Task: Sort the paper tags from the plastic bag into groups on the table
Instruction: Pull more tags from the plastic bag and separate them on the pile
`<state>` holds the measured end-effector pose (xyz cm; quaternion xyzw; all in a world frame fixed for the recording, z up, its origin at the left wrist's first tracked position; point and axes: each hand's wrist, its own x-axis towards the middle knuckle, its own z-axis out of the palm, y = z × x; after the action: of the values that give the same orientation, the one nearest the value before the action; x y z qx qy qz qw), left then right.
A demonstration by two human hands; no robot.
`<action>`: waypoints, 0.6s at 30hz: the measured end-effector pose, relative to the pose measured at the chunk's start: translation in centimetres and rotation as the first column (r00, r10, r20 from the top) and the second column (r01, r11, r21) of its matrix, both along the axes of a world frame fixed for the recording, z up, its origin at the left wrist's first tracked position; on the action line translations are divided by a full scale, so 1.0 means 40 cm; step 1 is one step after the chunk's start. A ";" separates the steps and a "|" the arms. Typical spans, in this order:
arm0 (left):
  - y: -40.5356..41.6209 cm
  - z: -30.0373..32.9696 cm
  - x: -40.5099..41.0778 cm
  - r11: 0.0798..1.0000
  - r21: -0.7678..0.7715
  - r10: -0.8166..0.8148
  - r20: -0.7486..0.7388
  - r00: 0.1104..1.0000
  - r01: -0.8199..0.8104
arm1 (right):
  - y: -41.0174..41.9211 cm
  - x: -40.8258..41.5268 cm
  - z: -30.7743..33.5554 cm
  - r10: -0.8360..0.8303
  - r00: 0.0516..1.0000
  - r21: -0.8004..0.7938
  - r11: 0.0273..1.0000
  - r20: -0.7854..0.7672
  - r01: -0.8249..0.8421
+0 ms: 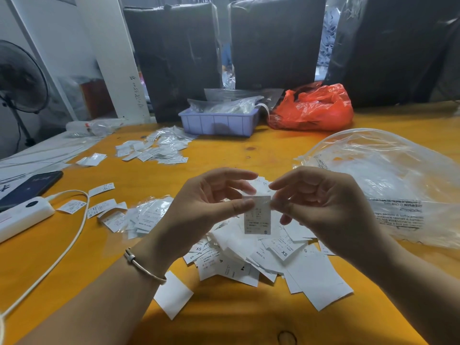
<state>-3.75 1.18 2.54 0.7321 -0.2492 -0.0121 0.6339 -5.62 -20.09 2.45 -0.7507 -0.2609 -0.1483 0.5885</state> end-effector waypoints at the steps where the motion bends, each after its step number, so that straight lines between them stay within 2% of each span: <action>1: 0.002 0.002 -0.001 1.000 -0.002 0.003 0.016 1.000 -0.003 | 0.000 0.000 0.000 -0.005 1.000 0.004 1.000 0.014 0.005; 8: -0.001 0.008 -0.010 0.999 0.042 -0.013 0.083 0.996 0.009 | 0.004 -0.001 -0.003 -0.006 1.000 0.062 0.998 0.016 0.005; 14: -0.006 0.009 -0.012 0.994 0.108 -0.042 0.068 0.997 0.035 | 0.008 -0.009 -0.007 -0.010 0.999 0.085 0.996 0.033 0.008; 18: -0.006 0.008 -0.006 0.994 0.111 0.003 0.087 0.996 -0.013 | 0.007 -0.006 -0.008 -0.028 0.998 0.027 0.999 0.058 0.027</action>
<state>-3.99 0.96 2.84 0.7671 -0.2725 0.0083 0.5807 -5.86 -19.83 2.13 -0.7419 -0.2657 -0.1815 0.5882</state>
